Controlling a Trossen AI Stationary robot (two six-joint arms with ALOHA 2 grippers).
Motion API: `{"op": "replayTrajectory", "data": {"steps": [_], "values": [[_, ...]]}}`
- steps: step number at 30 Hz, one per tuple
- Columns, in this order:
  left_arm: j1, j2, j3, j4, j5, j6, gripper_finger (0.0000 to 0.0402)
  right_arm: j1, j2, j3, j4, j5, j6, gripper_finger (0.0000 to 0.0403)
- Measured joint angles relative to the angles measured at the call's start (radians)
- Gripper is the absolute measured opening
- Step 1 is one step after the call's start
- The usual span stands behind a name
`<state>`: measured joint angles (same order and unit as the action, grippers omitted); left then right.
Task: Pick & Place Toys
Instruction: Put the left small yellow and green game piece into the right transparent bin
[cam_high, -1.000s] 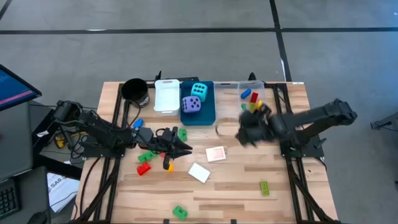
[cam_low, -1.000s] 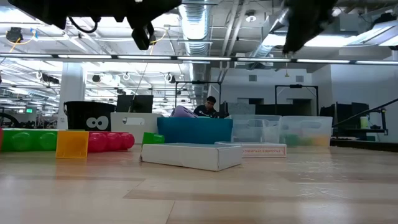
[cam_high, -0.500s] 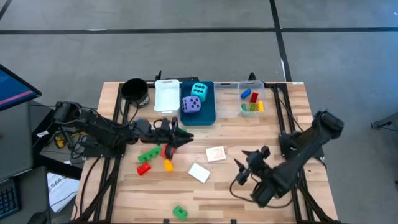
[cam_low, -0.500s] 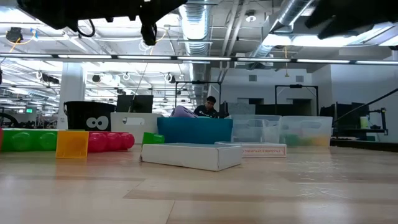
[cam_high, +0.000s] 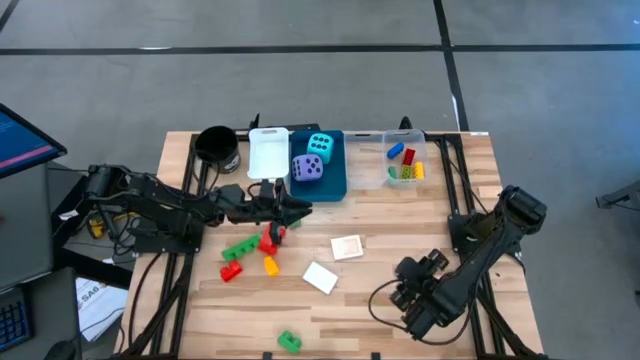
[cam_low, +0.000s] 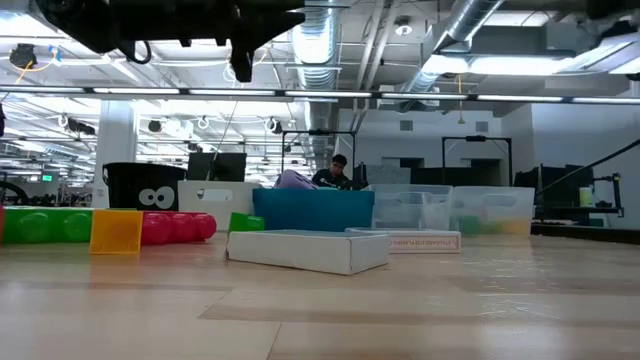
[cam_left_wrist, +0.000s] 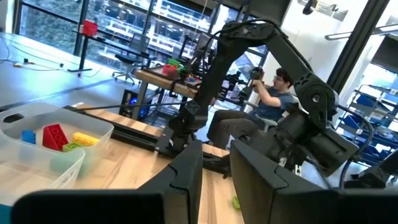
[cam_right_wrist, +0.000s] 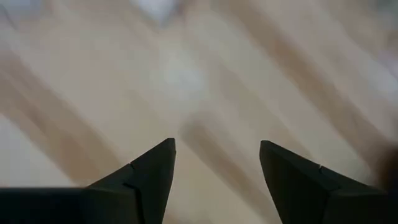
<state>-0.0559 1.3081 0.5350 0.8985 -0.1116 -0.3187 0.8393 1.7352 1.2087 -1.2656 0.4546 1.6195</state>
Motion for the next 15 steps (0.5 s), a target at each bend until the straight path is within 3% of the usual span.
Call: {"op": "replayTrajectory", "data": {"steps": [3, 6, 15], "values": [[0.000, 0.000, 0.000, 0.006, 0.000, 0.000, 0.0076, -0.003, -0.003, 0.000, -0.009, -0.143, 0.014, 0.0230], [0.007, 0.000, 0.000, 0.051, 0.004, 0.000, 0.0076, -0.014, -0.011, 0.000, -0.007, -0.213, 0.076, 0.0230], [0.012, 0.000, 0.000, 0.110, 0.003, 0.000, 0.0076, -0.018, -0.010, 0.000, 0.015, -0.222, 0.284, 0.0230]]}}
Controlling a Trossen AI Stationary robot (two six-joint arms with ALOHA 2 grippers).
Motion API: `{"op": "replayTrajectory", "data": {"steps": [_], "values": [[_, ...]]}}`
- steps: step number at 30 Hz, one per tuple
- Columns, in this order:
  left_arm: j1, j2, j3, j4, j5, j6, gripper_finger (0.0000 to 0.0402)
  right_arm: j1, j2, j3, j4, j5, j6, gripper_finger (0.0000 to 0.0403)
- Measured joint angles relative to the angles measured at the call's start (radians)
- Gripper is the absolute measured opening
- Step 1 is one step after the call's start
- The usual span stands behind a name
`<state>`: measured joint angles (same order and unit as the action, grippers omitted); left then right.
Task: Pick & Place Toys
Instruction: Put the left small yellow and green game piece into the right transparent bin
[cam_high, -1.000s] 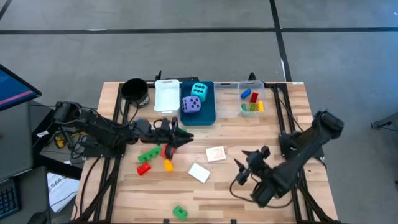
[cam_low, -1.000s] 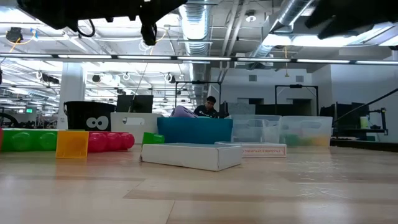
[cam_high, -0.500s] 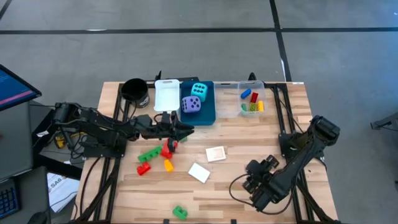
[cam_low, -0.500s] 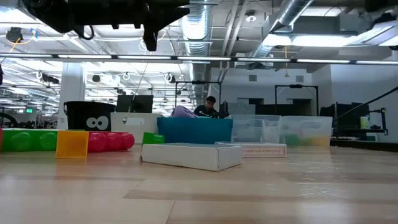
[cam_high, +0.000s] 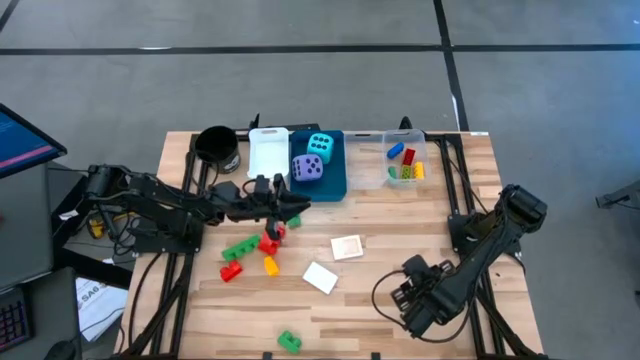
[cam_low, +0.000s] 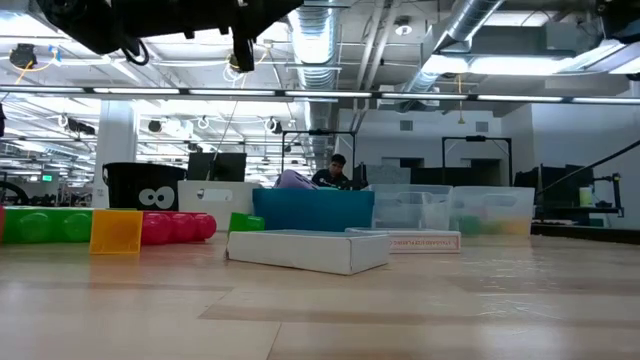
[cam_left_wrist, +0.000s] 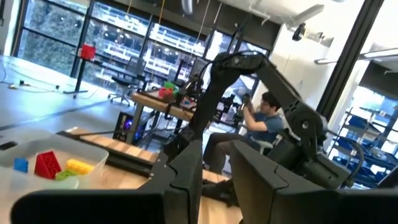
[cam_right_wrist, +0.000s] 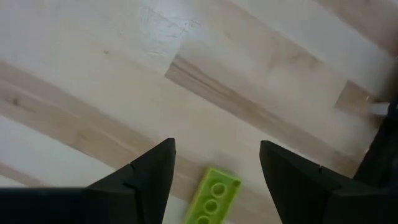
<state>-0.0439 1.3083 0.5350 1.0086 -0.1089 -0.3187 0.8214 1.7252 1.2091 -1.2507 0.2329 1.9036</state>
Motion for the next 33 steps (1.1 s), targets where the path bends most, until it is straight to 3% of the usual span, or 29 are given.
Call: {"op": "replayTrajectory", "data": {"steps": [9, 18, 22, 33], "values": [[0.032, 0.000, 0.000, 0.109, -0.004, 0.000, 0.0076, 0.050, 0.000, 0.000, 0.024, -0.005, 0.241, 0.0230], [0.058, 0.000, 0.000, 0.196, -0.004, 0.000, 0.0076, 0.108, 0.019, 0.000, 0.031, -0.098, 0.413, 0.0230], [0.058, 0.000, 0.000, 0.223, -0.003, 0.002, 0.0076, 0.113, 0.066, 0.000, 0.066, -0.158, 0.418, 0.0230], [0.057, 0.000, 0.000, 0.261, 0.000, 0.085, 0.0076, 0.105, 0.184, 0.000, 0.214, -0.187, 0.418, 0.0230]]}}
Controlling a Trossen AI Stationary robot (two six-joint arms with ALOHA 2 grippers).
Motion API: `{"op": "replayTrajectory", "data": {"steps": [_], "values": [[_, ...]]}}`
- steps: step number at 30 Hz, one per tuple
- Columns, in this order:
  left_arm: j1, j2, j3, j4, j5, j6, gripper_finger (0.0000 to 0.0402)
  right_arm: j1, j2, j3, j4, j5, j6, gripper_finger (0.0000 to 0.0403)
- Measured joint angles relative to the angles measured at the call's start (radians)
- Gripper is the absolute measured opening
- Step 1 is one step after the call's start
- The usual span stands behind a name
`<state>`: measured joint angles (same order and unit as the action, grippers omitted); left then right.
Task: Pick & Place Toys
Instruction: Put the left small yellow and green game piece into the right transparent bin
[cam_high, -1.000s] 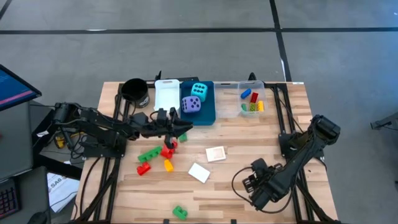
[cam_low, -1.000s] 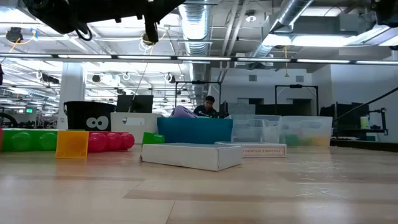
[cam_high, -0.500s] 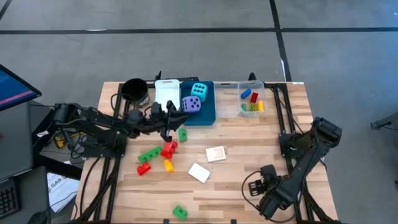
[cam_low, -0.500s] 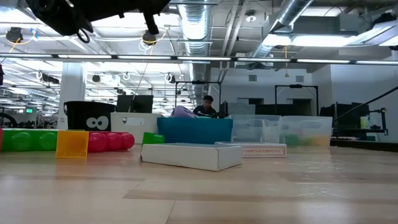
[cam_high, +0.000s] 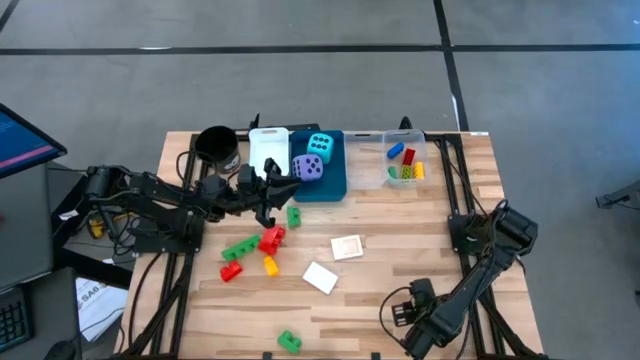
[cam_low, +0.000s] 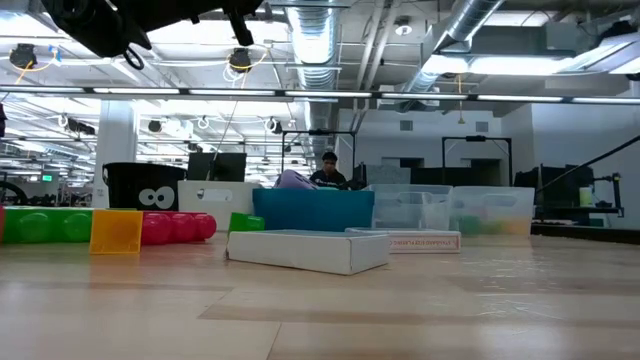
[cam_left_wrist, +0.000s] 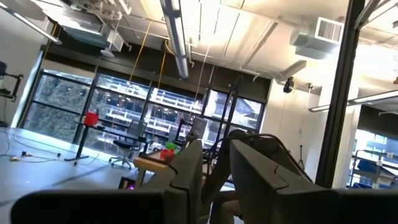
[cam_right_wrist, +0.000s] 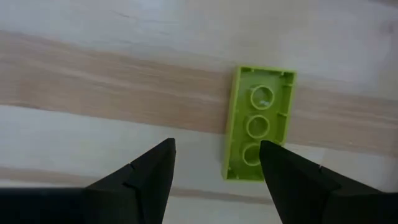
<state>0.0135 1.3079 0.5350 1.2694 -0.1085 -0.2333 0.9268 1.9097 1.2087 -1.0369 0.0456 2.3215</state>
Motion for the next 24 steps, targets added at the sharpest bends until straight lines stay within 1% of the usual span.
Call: {"op": "replayTrajectory", "data": {"steps": [17, 24], "values": [[-0.002, 0.000, 0.000, 0.004, 0.011, 0.001, 0.0076, -0.007, 0.000, 0.001, -0.004, 0.003, -0.007, 0.0230], [-0.002, 0.000, 0.000, 0.003, 0.011, 0.001, 0.0076, -0.007, -0.001, 0.053, -0.135, -0.002, -0.014, 0.0230]]}}
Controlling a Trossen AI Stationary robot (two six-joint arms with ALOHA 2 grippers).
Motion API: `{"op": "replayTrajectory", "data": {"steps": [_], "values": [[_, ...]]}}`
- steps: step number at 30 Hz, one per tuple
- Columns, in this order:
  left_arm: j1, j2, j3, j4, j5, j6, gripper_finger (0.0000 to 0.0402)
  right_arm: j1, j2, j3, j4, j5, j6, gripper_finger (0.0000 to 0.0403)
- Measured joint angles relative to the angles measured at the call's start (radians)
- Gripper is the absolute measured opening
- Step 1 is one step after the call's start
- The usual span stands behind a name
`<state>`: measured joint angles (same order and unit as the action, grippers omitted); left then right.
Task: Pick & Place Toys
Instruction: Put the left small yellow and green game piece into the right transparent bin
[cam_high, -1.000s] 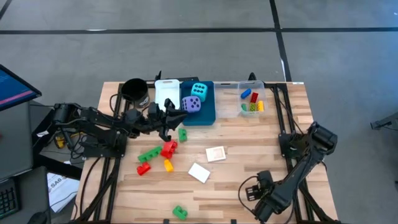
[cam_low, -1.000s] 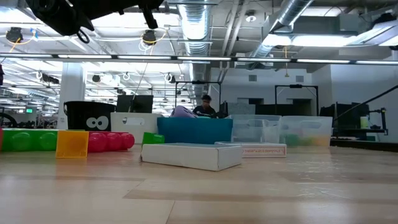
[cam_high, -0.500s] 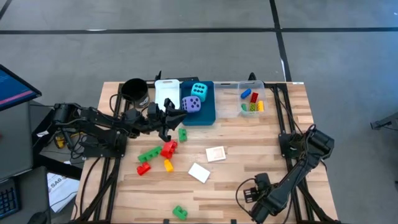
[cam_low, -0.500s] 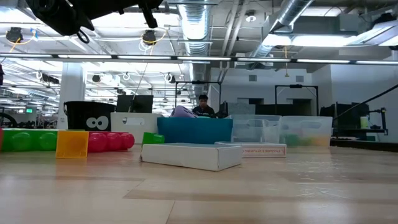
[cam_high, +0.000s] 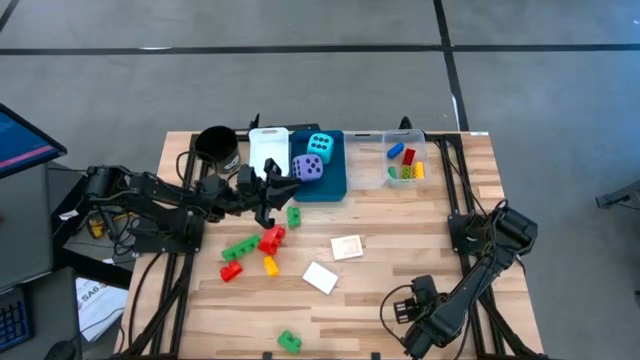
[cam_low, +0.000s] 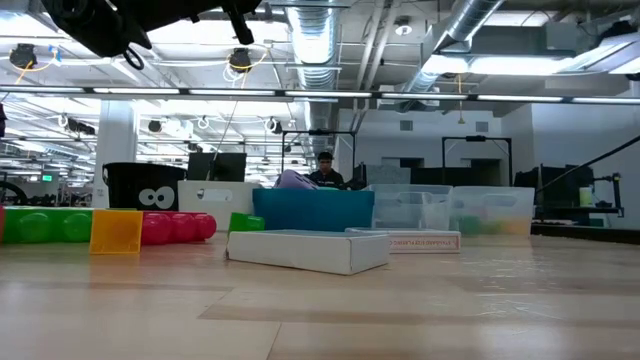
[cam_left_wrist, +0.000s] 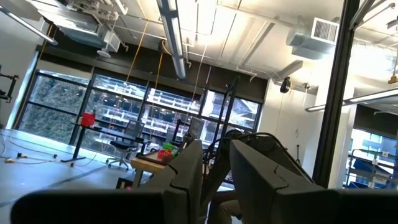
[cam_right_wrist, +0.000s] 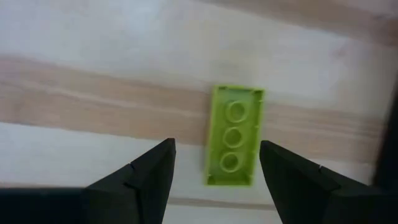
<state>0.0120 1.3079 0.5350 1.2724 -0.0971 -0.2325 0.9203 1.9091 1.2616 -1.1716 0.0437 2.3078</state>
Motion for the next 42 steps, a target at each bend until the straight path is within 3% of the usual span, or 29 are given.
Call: {"op": "replayTrajectory", "data": {"steps": [6, 42], "values": [[0.000, 0.000, 0.000, -0.001, 0.000, 0.000, 0.0076, 0.000, 0.000, 0.023, -0.051, -0.078, 0.004, 0.0230], [0.000, 0.000, 0.000, -0.009, 0.001, -0.001, 0.0076, -0.006, 0.010, 0.023, -0.038, -0.073, -0.012, 0.0230]]}}
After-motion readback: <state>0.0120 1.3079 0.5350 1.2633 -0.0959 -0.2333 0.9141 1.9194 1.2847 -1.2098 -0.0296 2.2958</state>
